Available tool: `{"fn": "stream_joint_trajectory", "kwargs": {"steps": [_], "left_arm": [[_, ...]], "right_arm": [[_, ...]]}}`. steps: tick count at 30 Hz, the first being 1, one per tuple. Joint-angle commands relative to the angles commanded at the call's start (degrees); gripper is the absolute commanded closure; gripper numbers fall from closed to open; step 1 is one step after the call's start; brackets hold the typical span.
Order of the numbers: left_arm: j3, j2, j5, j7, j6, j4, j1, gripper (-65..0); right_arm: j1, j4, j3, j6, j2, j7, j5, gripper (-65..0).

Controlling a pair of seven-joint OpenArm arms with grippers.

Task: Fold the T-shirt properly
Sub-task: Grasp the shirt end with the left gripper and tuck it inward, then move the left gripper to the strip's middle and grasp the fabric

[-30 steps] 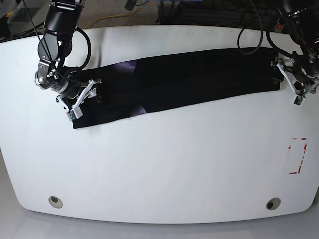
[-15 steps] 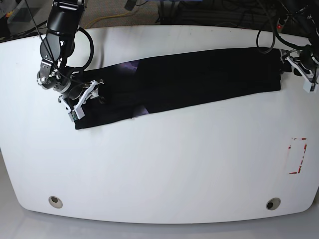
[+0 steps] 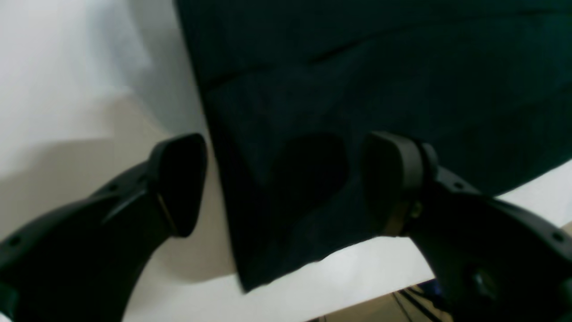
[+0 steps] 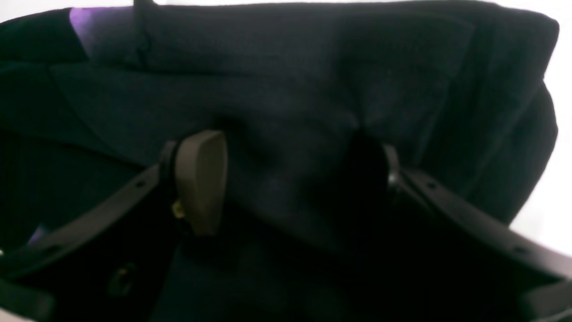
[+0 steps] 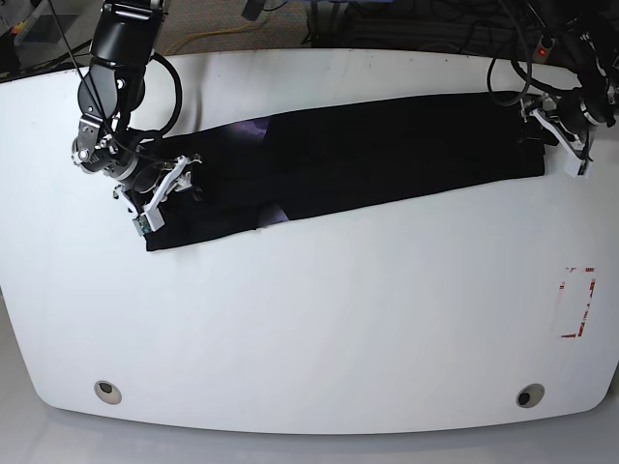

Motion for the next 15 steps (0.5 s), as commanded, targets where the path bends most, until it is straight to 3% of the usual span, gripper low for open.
{"fn": "stream_joint_trajectory", "kwargs": {"steps": [3, 8, 9, 15], "left_arm": [[0.4, 1.1, 0.1, 0.2, 0.0, 0.0, 0.0, -42.2], [2.9, 2.4, 0.4, 0.3, 0.0, 0.4, -1.1, -5.0], [3.3, 2.4, 0.4, 0.3, 0.0, 0.6, -1.1, -3.1], [3.8, 2.4, 0.5, 0.3, 0.0, 12.1, -0.1, -6.3]], "right_arm": [[0.0, 0.0, 0.1, 0.0, 0.0, 0.0, -0.1, -41.5], [0.0, 0.0, 0.1, 0.0, 0.0, 0.0, -0.1, -41.5], [0.0, 0.0, 0.1, 0.0, 0.0, 0.0, 0.0, -41.5], [0.0, 0.0, 0.1, 0.0, 0.0, 0.0, -0.2, -41.5]]}}
